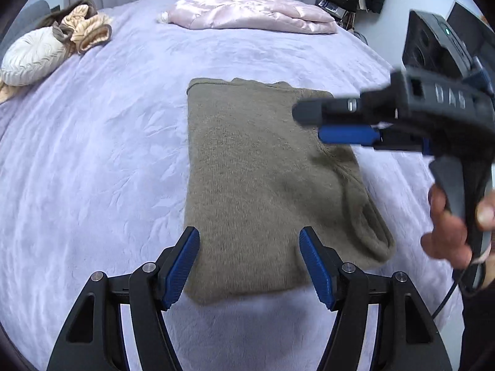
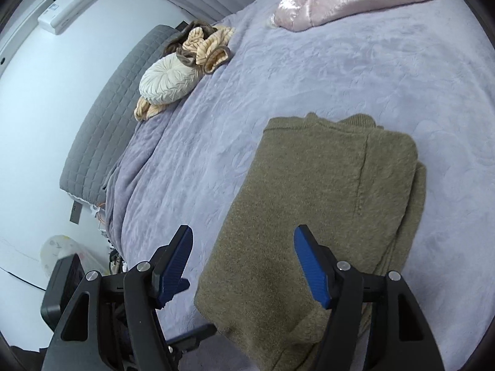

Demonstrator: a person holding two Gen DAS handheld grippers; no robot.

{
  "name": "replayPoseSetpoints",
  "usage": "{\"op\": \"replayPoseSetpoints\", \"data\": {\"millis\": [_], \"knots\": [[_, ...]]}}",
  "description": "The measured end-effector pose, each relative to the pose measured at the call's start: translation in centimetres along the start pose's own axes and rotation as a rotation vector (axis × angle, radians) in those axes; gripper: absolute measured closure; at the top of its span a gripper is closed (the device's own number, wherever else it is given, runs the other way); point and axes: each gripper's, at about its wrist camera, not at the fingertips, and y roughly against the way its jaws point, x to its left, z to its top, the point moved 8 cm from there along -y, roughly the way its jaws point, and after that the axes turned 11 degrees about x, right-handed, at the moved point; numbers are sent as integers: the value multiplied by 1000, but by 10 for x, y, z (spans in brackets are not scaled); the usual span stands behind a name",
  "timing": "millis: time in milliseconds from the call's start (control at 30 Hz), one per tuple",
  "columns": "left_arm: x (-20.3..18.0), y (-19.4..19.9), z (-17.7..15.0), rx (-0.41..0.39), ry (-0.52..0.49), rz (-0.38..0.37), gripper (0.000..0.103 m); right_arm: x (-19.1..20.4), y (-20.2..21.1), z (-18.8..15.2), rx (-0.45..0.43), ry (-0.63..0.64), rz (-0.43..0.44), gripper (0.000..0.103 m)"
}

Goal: Fold small clothes
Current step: 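Move both open tools along the folded sweater to its edge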

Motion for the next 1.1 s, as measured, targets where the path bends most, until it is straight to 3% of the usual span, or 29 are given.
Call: {"op": "replayPoseSetpoints", "data": {"millis": [67,133,167,200,233,367,533,633,833,1033,1100], "knots": [[-3,-12,4,11,-19,-1,35,-8,-12,-5,30,-18,-41,31],[6,-24,3,18,-16,64,35,-24,-15,-11,40,-46,-88,31],[11,-31,3,29,-8,78,25,-35,-14,-15,41,-66,-101,31],[16,-36,1,37,-2,79,7,-48,-12,-19,39,-98,-108,31],[22,-45,-2,53,15,64,3,-62,-10,-24,25,-142,-104,32],[36,-53,-14,102,100,-65,2,-89,-2,-37,-44,-225,-11,33],[35,-17,-18,18,71,-19,2,-74,11,-44,-75,-237,-28,32],[34,-6,-19,-9,69,-23,2,-38,25,-57,-97,-174,46,31],[52,-21,-25,32,133,-9,2,10,8,-87,-49,-103,125,30],[73,-47,-40,97,182,-91,2,-35,-10,-114,-29,-229,81,30],[70,-47,-41,95,173,-72,2,-47,-9,-119,-61,-269,127,31]]}}
